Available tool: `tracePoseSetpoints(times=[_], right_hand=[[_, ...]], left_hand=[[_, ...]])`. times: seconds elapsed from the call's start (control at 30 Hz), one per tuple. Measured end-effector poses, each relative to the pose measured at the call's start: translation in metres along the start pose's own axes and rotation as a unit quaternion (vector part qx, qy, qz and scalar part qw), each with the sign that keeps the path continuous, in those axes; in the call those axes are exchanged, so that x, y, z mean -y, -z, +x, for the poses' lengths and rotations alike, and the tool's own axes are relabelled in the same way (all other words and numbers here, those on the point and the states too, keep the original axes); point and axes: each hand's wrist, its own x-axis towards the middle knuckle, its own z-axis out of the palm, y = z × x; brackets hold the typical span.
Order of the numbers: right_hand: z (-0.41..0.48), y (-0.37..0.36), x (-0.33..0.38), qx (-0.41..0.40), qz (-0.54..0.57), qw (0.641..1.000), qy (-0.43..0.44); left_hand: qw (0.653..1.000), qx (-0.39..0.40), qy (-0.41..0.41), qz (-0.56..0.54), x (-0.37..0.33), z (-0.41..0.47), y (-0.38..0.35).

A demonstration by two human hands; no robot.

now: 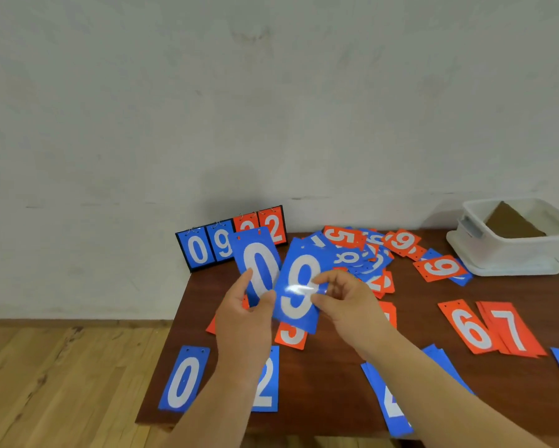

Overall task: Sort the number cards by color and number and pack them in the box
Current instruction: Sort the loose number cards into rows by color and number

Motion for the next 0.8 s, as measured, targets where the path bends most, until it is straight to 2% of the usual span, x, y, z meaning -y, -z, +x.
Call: tracePoseSetpoints(times=[0.1, 0.27, 0.43, 0.57, 0.67, 0.8], right_hand=[[0.006, -0.004, -0.011, -0.06, -0.06, 0.996, 0.011], [0.007, -0.027, -0.034, 0.006, -0.12, 0.993, 0.014], [0.01, -0.062, -0.058, 0.077, -0.159, 0.984, -0.021], [0.016, -0.09, -0.08, 0.084, -0.184, 0.977, -0.062], [0.021, -0.11, -0.096, 0.086, -0.192, 0.973, -0.094], [0.027, -0.129, -0.109, 0.084, -0.197, 0.97, -0.118]], left_hand=[[0.997, -0.063, 0.005, 0.041, 0.021, 0.019, 0.026], [0.986, -0.086, 0.101, 0.102, 0.103, 0.053, 0.091], [0.965, -0.061, 0.19, 0.17, 0.186, 0.059, 0.13], [0.951, -0.016, 0.222, 0.216, 0.231, 0.068, 0.139], [0.936, 0.023, 0.221, 0.271, 0.25, 0.078, 0.137], [0.896, 0.077, 0.206, 0.387, 0.267, 0.084, 0.136]])
